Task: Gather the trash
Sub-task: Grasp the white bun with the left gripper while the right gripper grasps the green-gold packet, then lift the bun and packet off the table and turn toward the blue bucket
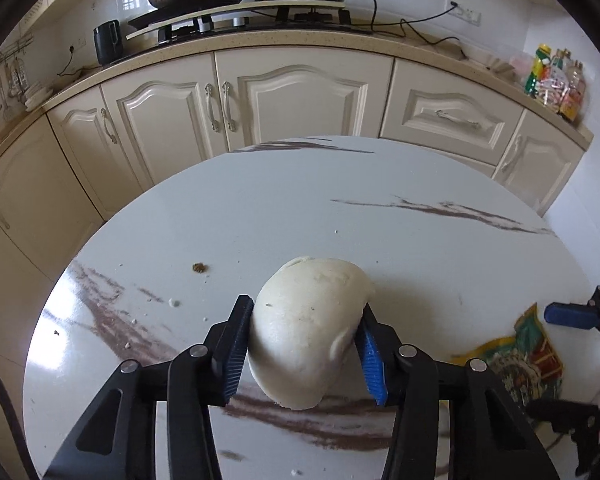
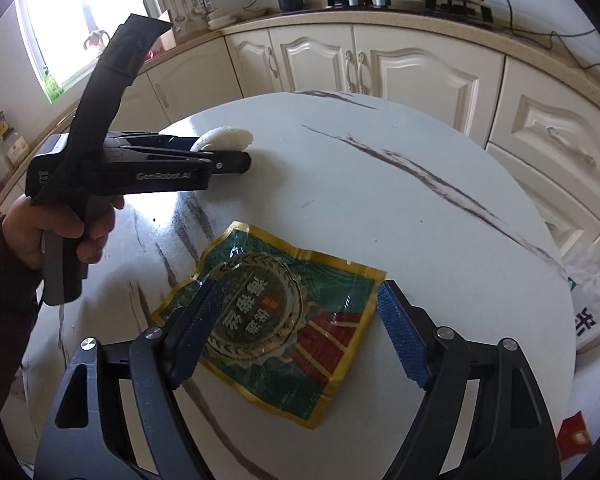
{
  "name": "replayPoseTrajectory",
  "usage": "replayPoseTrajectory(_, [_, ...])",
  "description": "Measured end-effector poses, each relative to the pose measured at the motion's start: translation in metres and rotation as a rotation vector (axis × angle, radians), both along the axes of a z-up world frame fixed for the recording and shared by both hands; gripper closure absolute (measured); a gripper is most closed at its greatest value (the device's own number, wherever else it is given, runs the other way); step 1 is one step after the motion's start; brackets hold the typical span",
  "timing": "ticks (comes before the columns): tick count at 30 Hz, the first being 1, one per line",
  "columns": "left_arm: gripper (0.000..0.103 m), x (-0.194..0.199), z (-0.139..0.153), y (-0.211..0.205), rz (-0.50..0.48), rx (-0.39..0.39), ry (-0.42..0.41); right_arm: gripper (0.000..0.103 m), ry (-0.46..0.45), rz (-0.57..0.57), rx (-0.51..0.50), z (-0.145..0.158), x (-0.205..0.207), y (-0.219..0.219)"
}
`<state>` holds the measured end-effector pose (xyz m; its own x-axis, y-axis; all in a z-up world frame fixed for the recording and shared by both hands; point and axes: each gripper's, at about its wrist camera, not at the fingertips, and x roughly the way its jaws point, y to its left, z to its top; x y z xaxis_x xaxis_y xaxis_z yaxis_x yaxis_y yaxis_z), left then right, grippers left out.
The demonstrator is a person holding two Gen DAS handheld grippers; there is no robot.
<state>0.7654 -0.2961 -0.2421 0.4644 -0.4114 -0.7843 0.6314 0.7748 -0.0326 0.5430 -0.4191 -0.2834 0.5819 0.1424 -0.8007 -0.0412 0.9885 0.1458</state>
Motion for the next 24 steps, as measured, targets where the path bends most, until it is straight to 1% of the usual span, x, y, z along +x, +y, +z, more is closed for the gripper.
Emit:
replayPoseTrajectory(2, [0.058,-0.011,0.003,0.01,-0.005,-0.014,-0.003,0.024,0.003,-0.003,0.0,0.002,-0.006,-0.001])
replayPoseTrajectory(4, [0.058,-0.028,0.008,0.019,-0.006,-0.008,-0.026,0.023,-0.001,-0.037,-0.013,0.004,-0.011,-0.008])
replayPoseTrajectory(6, [0.058,-0.044,0.012,0.03,-0.004,-0.019,-0.039,0.022,0.0,-0.096,0.037,0.003,-0.013,-0.023])
replayPoseTrajectory(8, [0.058,-0.067,0.016,0.036,-0.008,-0.025,-0.056,0.021,0.005,-0.104,0.116,0.001,-0.012,-0.032])
replayPoseTrajectory(9, [0.058,-0.078,0.017,0.038,-0.019,-0.03,-0.054,0.021,0.005,-0.107,0.139,0.0,-0.011,-0.033])
replayPoseTrajectory(12, [0.058,-0.102,0.01,0.039,-0.035,-0.052,-0.016,0.021,0.009,-0.115,0.156,0.0,-0.01,-0.029])
replayPoseTrajectory(14, [0.058,-0.115,0.007,0.033,-0.049,-0.064,-0.005,0.021,0.007,-0.113,0.209,-0.002,-0.011,-0.027])
replayPoseTrajectory(17, [0.058,-0.126,-0.002,0.02,-0.056,-0.089,0.03,0.021,0.016,-0.149,0.228,-0.002,-0.015,-0.022])
replayPoseTrajectory(21, [0.058,-0.131,-0.014,0.003,-0.07,-0.073,0.049,0.021,0.019,-0.191,0.318,-0.005,-0.021,-0.018])
replayPoseTrajectory(23, [0.058,-0.126,-0.015,-0.004,-0.071,-0.069,0.062,0.021,0.016,-0.215,0.353,-0.006,-0.025,-0.018])
replayPoseTrajectory(24, [0.058,-0.116,-0.017,-0.007,-0.071,-0.063,0.079,0.021,0.016,-0.223,0.369,-0.007,-0.027,-0.019])
